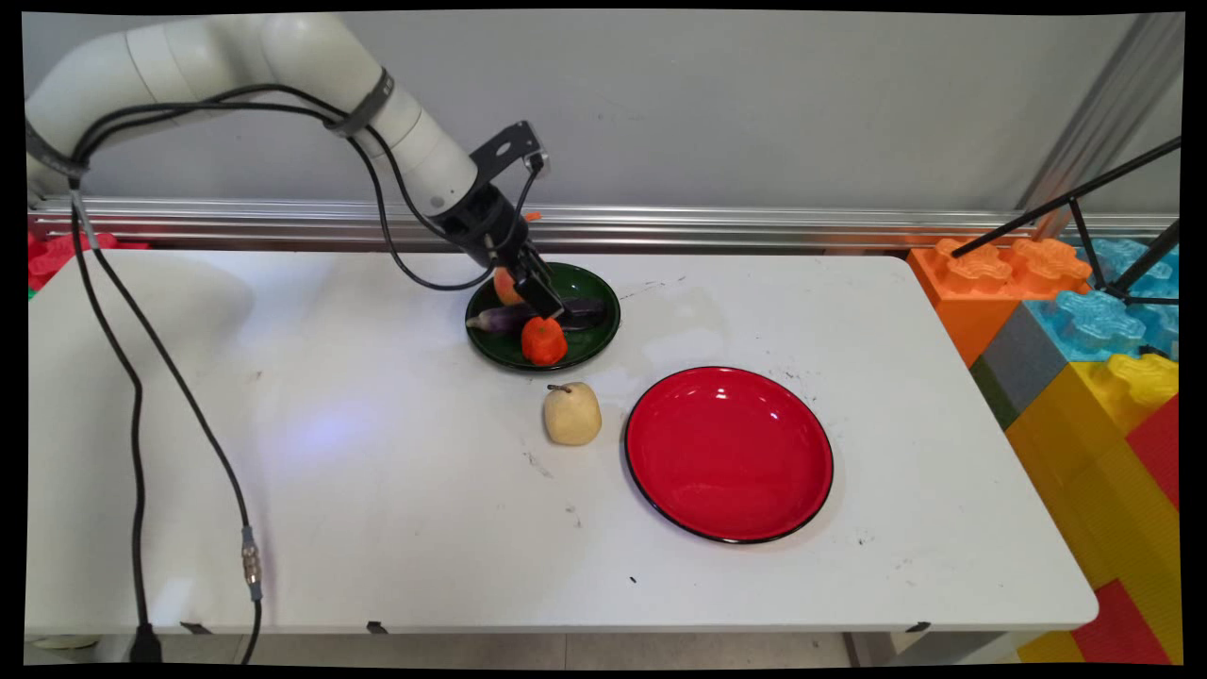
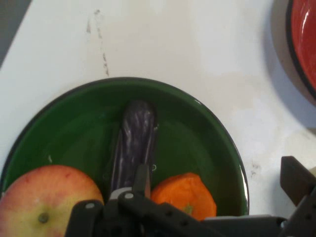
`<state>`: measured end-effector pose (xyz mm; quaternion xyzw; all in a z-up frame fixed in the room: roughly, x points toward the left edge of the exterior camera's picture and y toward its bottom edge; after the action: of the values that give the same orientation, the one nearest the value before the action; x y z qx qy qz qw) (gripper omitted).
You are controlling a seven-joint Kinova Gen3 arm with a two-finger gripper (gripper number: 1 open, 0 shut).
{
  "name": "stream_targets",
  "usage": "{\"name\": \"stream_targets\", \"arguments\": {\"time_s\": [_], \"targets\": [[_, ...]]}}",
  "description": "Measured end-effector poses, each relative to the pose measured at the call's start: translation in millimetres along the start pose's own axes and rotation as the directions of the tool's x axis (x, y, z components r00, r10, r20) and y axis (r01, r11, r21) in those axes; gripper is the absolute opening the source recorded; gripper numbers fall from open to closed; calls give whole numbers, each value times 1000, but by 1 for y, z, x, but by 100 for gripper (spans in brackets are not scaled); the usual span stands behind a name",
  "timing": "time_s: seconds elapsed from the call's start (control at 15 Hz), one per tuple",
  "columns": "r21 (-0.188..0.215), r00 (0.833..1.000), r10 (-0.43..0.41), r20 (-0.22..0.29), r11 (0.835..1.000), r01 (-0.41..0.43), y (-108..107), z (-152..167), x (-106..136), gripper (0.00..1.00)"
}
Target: Pick up the eggplant from the green plate
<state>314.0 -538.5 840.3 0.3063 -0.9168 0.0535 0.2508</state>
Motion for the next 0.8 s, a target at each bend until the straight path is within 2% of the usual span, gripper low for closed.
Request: {"name": "stream_targets", "arguments": {"time_s": [0.47, 0.8], "targets": [[71, 1000, -25, -15, 997, 26, 22, -30, 16, 100], [107, 999, -30, -35, 994, 34, 25, -38, 24, 100]]}}
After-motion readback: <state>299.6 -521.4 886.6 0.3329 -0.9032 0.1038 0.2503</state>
